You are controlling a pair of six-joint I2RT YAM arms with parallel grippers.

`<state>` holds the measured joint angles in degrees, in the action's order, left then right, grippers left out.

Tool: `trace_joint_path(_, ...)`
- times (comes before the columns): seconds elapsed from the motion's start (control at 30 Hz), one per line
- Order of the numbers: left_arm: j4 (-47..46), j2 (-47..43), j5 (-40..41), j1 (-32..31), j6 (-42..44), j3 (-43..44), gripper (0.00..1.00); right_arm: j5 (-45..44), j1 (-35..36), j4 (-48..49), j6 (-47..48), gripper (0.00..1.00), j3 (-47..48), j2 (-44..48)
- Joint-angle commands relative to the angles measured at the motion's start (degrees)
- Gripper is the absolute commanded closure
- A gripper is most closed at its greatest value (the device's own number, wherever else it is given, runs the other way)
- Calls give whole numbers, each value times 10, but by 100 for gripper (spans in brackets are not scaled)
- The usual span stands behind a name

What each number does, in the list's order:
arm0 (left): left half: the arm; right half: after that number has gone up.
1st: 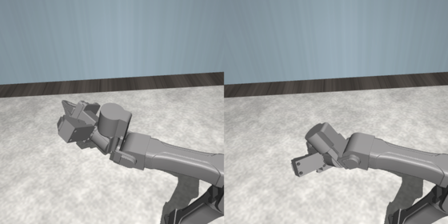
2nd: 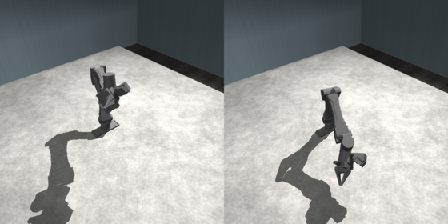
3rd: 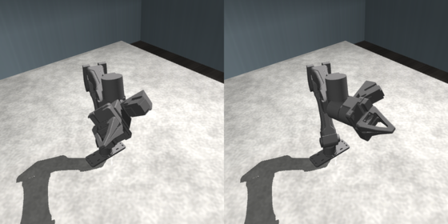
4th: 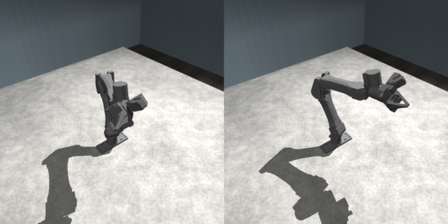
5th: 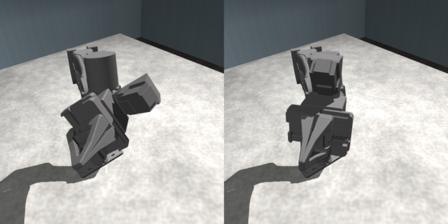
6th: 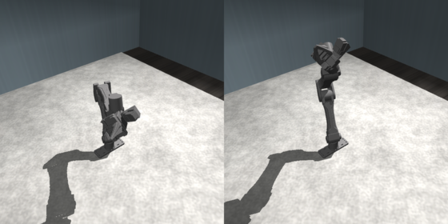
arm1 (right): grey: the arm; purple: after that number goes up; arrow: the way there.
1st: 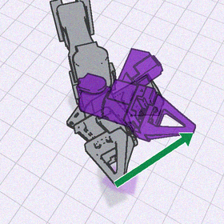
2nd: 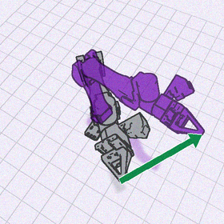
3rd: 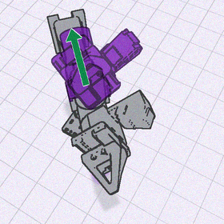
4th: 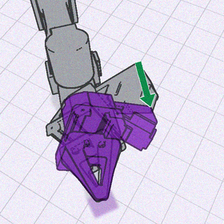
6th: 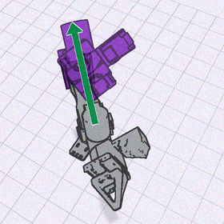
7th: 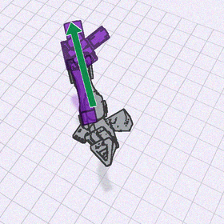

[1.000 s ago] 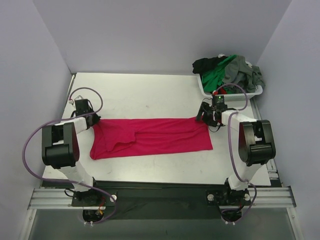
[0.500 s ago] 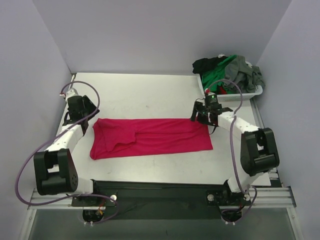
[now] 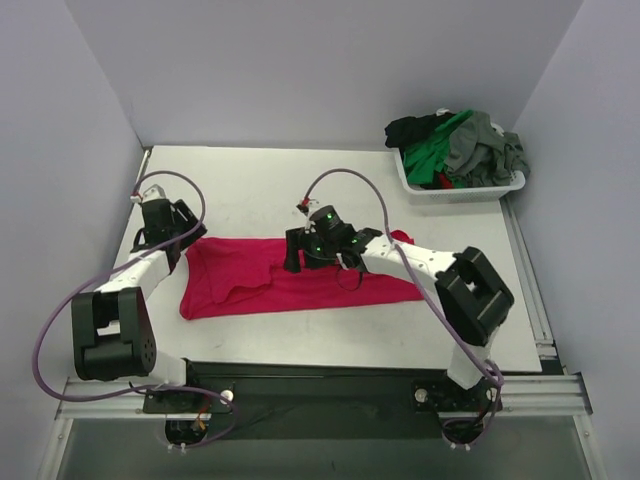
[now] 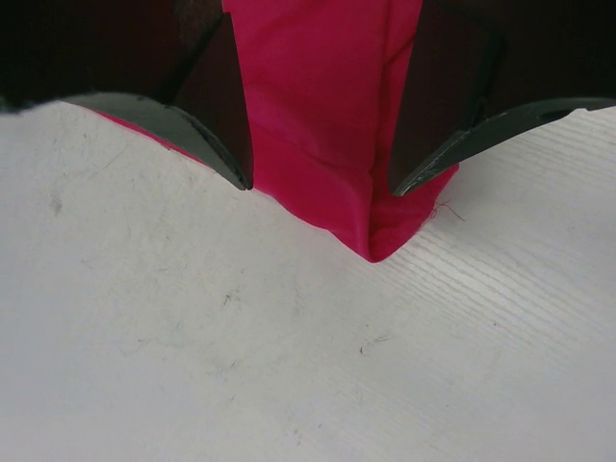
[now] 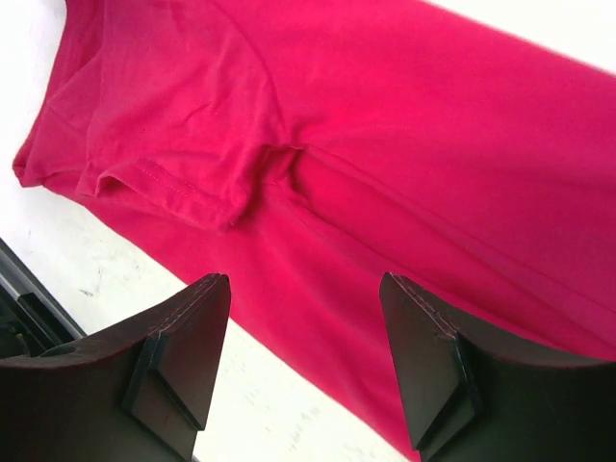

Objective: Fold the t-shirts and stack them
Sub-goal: Fold the other side of the tshirt into a rectangle

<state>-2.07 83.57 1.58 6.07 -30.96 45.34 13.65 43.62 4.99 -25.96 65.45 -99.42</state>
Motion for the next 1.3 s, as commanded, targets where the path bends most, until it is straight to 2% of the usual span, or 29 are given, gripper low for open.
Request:
trace_joint_path(0.0, -52, 5, -33, 0, -8, -1, 32, 19, 24, 9, -19, 36, 50, -47)
trace_joint_path(0.2, -74, 17, -56, 0, -18, -4, 32, 30, 45, 11, -29, 36, 99, -108)
trace_joint_path(0.77, -88, 40, -68, -4, -27, 1, 32, 52, 74, -2, -48, 39, 172, -194)
trace_joint_path(0.93, -91, 53, -69, -5, -29, 5, 32, 56, 80, -2, -53, 43, 180, -204)
trace_joint_path(1.27, -94, 59, -72, -7, -31, 7, 32, 67, 84, -11, -60, 57, 194, -220)
